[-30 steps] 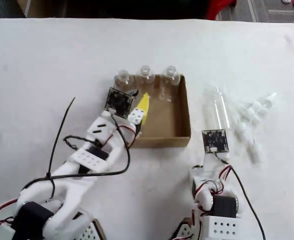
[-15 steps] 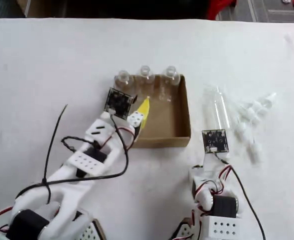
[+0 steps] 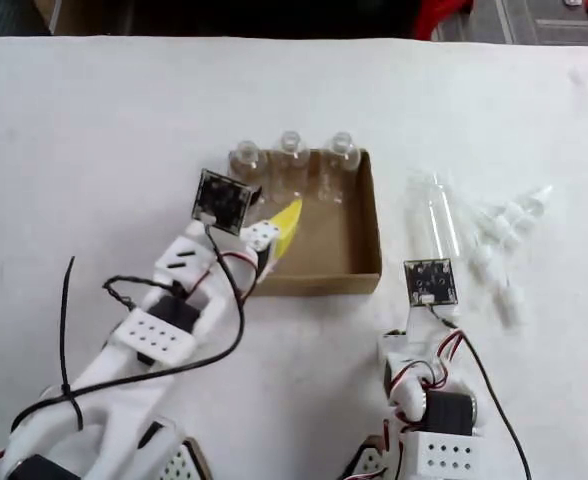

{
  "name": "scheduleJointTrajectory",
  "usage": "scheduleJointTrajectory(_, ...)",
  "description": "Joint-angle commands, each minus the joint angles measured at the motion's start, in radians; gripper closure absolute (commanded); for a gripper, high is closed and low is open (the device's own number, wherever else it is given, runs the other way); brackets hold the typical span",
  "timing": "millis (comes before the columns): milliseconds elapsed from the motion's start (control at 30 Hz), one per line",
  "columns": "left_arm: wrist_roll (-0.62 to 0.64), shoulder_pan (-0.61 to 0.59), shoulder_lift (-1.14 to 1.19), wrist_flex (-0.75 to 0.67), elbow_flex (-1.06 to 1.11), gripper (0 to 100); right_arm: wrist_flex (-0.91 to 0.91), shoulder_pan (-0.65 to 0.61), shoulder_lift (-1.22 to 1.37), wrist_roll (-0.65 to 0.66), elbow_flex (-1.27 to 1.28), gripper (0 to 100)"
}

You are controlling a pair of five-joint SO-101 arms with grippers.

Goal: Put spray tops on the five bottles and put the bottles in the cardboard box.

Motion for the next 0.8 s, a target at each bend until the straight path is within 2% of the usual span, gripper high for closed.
scheduleJointTrajectory(0,0.060,-0.007,-0.047,0.003,-0.011,80,0.005,0.008,-0.005,-0.005,0.009,98.2)
scheduleJointTrajectory(400,0.075,-0.013,-0.156,0.008,-0.012,80,0.005,0.008,-0.005,-0.005,0.009,98.2)
scheduleJointTrajectory(667,0.077,-0.018,-0.202,0.183,-0.101,80,0.005,0.008,-0.005,-0.005,0.009,98.2)
scheduleJointTrajectory(767,0.157,-0.067,-0.243,0.210,-0.121,80,0.005,0.008,-0.005,-0.005,0.009,98.2)
